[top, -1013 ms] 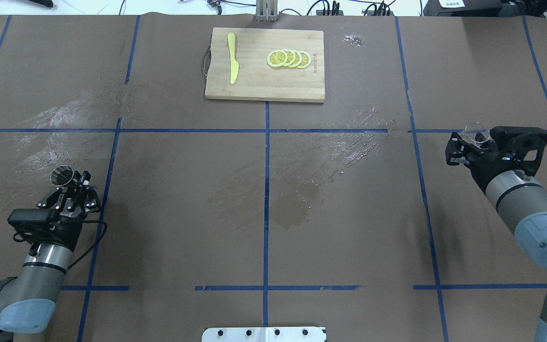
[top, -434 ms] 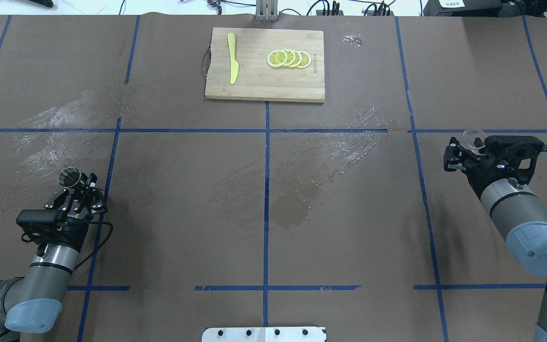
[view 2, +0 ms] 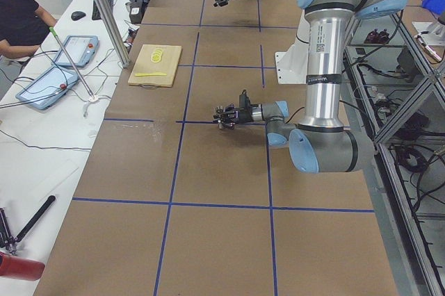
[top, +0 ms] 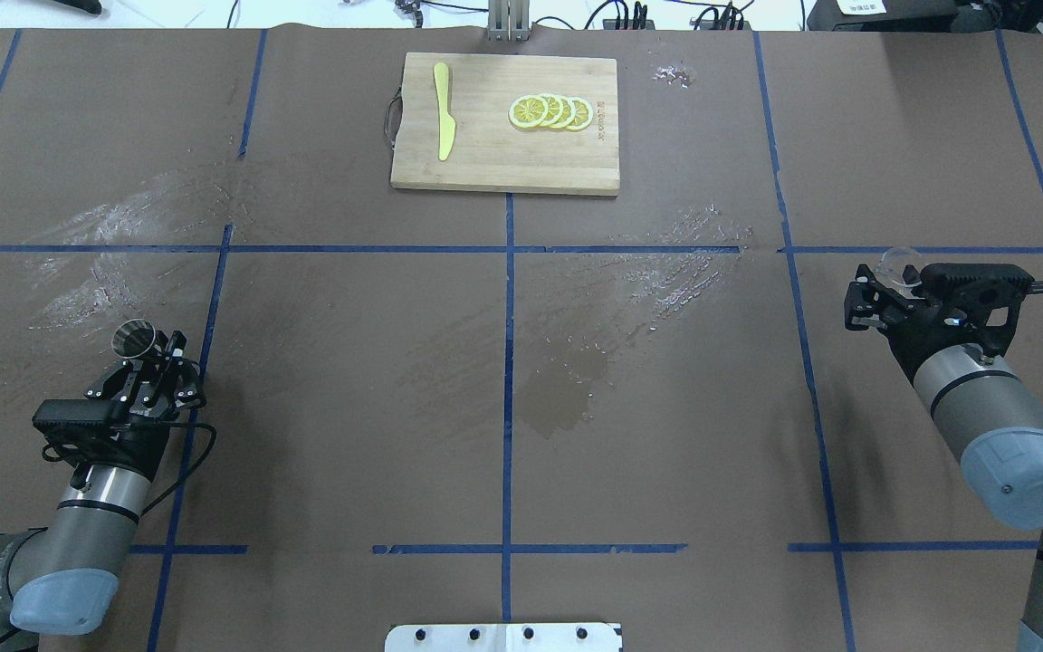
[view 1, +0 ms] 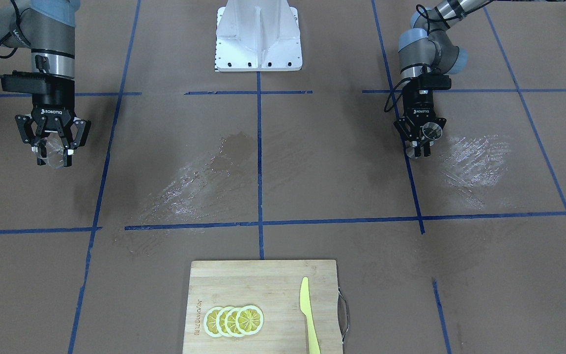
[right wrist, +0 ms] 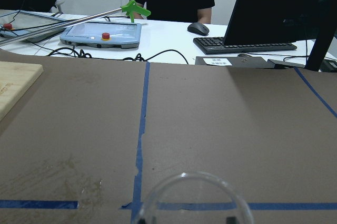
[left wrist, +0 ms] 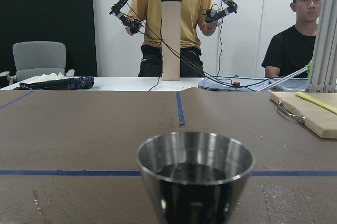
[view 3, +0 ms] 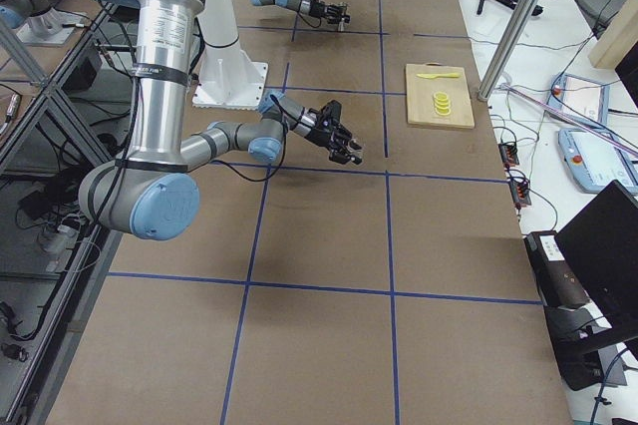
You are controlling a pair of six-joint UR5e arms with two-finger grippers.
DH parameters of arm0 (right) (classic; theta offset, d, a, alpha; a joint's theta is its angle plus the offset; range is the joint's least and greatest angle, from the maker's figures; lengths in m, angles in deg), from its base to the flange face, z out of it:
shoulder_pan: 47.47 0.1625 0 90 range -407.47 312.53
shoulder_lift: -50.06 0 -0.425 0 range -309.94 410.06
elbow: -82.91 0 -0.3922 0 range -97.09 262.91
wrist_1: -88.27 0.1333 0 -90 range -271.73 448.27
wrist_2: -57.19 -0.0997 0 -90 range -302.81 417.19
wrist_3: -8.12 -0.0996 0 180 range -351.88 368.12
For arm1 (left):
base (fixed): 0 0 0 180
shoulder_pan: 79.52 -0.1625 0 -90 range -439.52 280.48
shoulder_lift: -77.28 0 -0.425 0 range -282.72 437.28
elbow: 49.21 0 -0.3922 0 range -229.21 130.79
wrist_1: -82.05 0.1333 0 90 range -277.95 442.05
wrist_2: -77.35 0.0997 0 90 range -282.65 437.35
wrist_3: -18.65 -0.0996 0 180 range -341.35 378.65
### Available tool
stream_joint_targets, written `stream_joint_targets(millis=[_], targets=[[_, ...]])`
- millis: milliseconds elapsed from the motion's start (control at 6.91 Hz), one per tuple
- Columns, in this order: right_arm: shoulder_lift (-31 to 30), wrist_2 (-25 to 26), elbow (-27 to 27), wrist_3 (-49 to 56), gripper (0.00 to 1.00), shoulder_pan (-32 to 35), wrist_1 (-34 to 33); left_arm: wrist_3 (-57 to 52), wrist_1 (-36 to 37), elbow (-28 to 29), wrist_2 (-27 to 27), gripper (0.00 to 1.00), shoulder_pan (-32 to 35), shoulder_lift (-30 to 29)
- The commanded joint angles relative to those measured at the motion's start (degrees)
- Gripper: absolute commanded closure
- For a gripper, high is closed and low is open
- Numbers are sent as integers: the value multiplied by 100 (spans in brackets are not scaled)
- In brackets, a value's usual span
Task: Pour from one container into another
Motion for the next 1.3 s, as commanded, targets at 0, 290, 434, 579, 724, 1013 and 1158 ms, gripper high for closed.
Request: stream_joint_targets(millis=[0, 290, 434, 579, 724, 1013, 1158], targets=[[4, 68, -4, -2, 100, -62, 0, -8, -2, 0, -93, 61, 1, 16], [4, 121, -4, -2, 100, -97, 0, -17, -11, -43, -199, 48, 10, 16], [4, 121, -4, -2, 100, -97, -9, -17, -20, -70, -208, 0, 10, 42], [4, 130, -13, -2, 100, -106, 0, -25, -46, -140, -347, 0, 27, 77], [4, 139, -13, -2, 100, -115, 0, -86, -55, -210, -462, 0, 36, 95], [4, 218, -22, -2, 100, -159, -9, -428, -72, -1067, -1153, 0, 71, 758], [4, 296, -48, -106, 100, -185, -9, -534, -73, -1394, -1471, 0, 63, 1059]])
